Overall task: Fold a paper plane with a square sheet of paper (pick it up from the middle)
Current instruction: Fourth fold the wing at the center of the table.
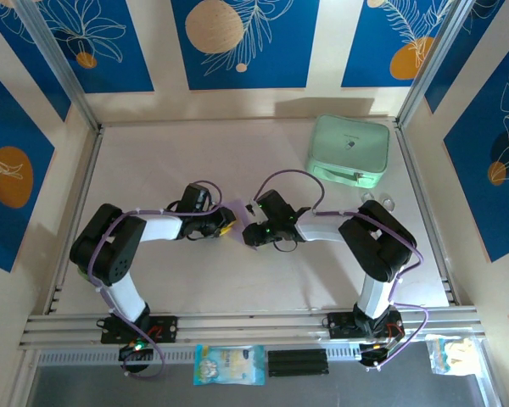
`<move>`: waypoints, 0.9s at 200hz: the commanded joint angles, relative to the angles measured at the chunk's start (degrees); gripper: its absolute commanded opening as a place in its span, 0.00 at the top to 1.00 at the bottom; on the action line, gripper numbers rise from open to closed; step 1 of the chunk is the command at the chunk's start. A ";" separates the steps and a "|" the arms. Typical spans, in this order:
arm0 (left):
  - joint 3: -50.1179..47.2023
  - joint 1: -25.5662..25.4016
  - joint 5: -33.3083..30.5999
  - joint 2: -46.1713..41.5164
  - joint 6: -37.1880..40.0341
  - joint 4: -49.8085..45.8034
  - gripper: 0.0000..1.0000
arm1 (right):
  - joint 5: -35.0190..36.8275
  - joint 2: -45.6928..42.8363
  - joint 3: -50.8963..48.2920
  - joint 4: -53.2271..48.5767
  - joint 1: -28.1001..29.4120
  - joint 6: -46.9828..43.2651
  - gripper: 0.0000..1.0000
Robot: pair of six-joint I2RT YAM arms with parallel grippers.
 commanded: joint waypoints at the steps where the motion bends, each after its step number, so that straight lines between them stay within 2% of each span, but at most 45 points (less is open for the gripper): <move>1: -0.14 -0.55 -0.09 1.09 0.85 -3.16 0.65 | 2.65 -0.54 1.40 -3.98 0.67 1.25 0.73; 33: 0.04 -0.55 -0.28 1.02 0.99 -3.61 0.64 | 2.19 -0.11 1.62 -3.91 0.94 1.66 0.75; 92: -0.09 -0.63 -0.78 -0.07 1.00 -3.95 0.65 | -0.36 0.57 0.95 -1.60 0.34 2.32 0.84; 152: -0.60 -0.55 -2.64 -3.66 1.08 -4.59 0.67 | -6.55 0.53 -3.28 4.93 -2.26 4.42 0.90; 180: -1.51 -0.48 -2.57 -5.63 0.53 -1.88 0.67 | -9.70 0.84 -5.58 8.45 -3.85 6.22 0.91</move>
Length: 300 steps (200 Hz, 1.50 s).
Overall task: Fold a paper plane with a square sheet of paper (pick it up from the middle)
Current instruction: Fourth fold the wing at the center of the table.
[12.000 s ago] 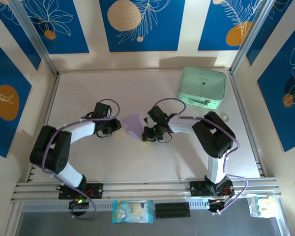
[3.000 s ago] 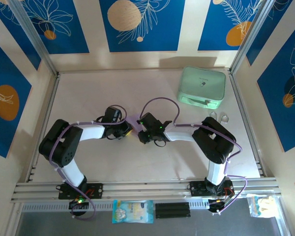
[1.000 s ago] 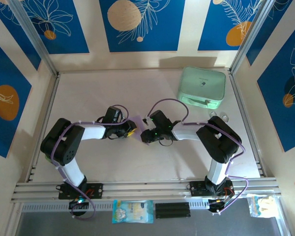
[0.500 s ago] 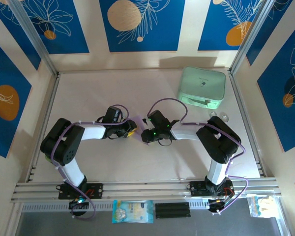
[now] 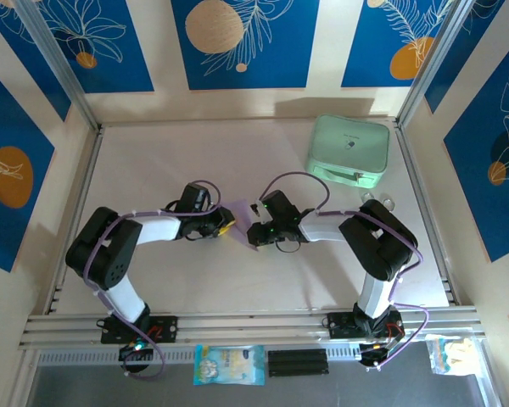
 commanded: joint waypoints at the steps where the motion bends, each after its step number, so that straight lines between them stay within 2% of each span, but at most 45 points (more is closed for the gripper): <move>1: -1.42 -0.36 -0.97 -2.95 0.56 1.02 0.67 | -4.76 0.81 -2.46 3.80 -1.23 2.29 0.91; 71: -1.93 -0.68 5.25 -0.08 1.12 8.94 0.77 | -9.25 1.74 -5.01 8.92 -3.67 4.36 0.92; 106: -0.05 -1.32 6.24 1.96 2.11 8.47 0.78 | -9.82 1.98 -5.09 9.21 -3.82 4.23 0.92; 159: 2.47 -2.37 7.54 4.37 2.57 8.39 0.78 | -10.79 2.24 -5.43 9.35 -4.28 3.10 0.90; 226: 3.60 -3.16 7.65 5.51 4.76 5.32 0.74 | -10.49 2.48 -4.57 7.28 -4.98 4.93 0.77; 300: 5.05 -3.84 7.78 5.96 5.90 3.71 0.71 | -8.04 2.70 -3.51 4.18 -5.07 6.18 0.77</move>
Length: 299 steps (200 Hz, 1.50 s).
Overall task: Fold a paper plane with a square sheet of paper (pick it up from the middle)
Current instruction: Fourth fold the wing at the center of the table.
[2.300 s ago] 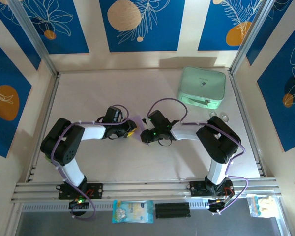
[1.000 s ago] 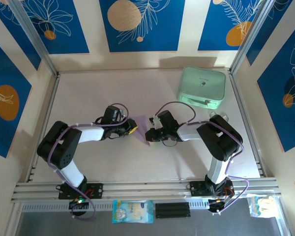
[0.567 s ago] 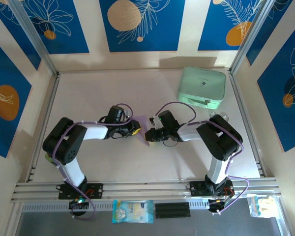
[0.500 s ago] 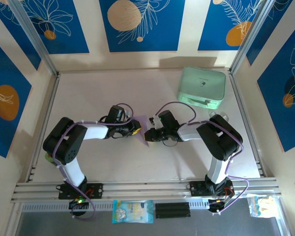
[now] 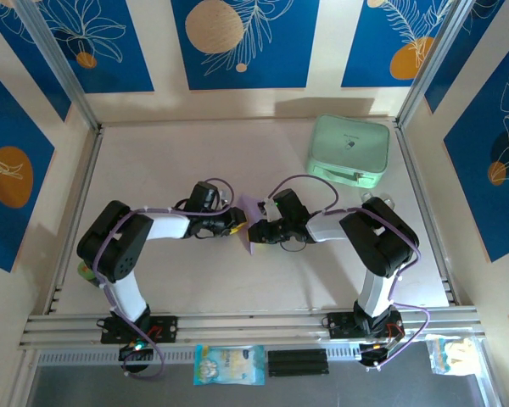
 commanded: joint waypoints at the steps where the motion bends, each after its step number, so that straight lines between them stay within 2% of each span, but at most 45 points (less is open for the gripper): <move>1: 1.61 -0.57 0.83 0.69 1.81 -1.80 0.71 | 2.96 1.86 0.35 -4.55 -0.66 0.31 0.77; 39: 1.89 0.43 -2.94 -1.49 3.74 -6.32 0.73 | 3.18 0.77 0.90 -5.95 -1.01 -3.82 0.88; 80: 1.61 2.35 -3.65 -4.09 5.84 -9.60 0.76 | 2.53 -2.77 4.13 -12.15 -0.71 -17.47 0.96; 119: 1.26 2.44 -2.94 -4.51 7.64 -12.08 0.78 | 1.99 -5.27 6.56 -17.23 0.08 -27.70 0.96; 156: 1.97 2.44 -1.61 -3.88 8.86 -13.53 0.80 | 3.16 -4.95 8.23 -20.50 0.92 -32.82 0.96; 214: 0.57 2.35 -2.03 -2.61 7.79 -13.60 0.81 | 6.14 -3.42 9.67 -21.36 1.69 -33.57 0.93; 299: -1.11 1.83 -3.83 -1.82 5.61 -13.11 0.81 | 8.17 -1.07 10.40 -19.24 3.93 -27.73 0.86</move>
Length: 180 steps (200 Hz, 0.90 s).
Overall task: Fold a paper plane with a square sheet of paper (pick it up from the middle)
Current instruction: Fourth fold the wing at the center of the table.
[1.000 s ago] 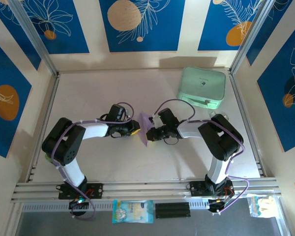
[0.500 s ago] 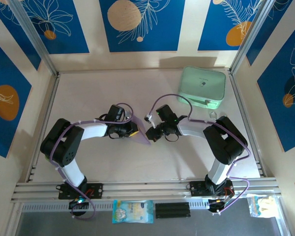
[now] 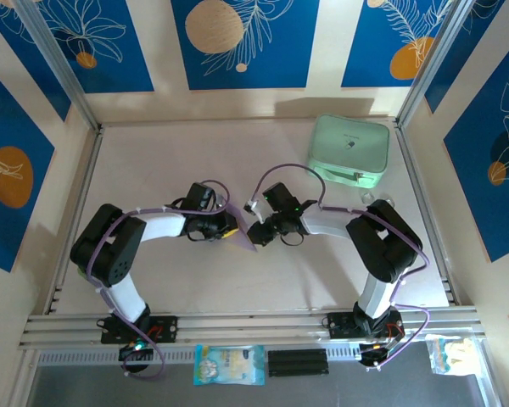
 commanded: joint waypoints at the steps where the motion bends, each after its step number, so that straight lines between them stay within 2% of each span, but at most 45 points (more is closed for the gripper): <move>1: -1.18 -0.25 -1.00 1.06 -1.06 -0.59 0.81 | 0.85 1.21 1.34 0.27 0.43 2.40 0.86; 78: -3.19 -0.43 -4.04 0.93 -3.43 -0.98 0.81 | 0.90 0.89 -0.41 2.94 0.77 7.28 0.85; 180: -5.11 -0.45 -5.20 -0.26 -5.57 0.82 0.81 | -3.48 3.32 -1.36 5.16 0.33 9.68 0.93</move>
